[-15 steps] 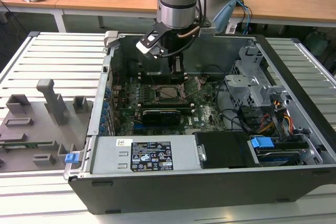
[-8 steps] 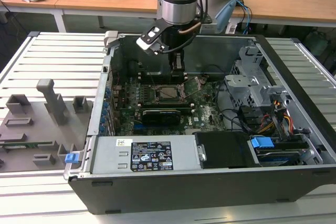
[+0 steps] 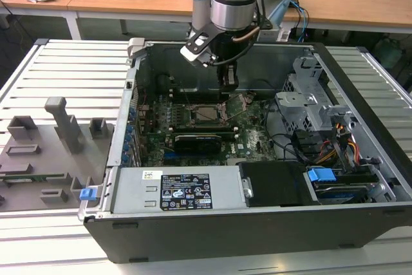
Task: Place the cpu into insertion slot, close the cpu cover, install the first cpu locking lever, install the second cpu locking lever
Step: 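Close the cpu cover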
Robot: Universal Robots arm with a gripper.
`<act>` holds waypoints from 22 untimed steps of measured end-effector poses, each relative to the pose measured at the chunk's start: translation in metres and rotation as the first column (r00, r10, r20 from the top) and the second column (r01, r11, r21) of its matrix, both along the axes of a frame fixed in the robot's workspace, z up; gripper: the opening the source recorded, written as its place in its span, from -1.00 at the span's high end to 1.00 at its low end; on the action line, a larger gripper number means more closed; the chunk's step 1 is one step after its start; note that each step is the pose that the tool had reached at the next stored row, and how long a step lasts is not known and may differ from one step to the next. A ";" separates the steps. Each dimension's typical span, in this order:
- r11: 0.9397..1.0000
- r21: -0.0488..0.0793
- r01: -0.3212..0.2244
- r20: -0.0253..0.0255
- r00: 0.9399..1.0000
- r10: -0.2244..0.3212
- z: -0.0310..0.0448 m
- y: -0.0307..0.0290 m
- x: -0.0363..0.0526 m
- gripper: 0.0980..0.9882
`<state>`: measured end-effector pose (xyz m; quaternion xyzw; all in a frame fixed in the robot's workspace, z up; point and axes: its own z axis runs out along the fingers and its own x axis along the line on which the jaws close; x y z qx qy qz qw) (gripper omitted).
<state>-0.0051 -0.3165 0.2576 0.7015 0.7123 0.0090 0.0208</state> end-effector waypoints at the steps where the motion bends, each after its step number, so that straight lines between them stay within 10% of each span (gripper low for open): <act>1: 1.000 0.000 0.000 0.000 1.000 0.000 0.0000 0.0000 0.0021 0.98; 22: 1.000 0.000 0.000 -0.001 1.000 0.000 0.0000 0.0000 0.0352 0.98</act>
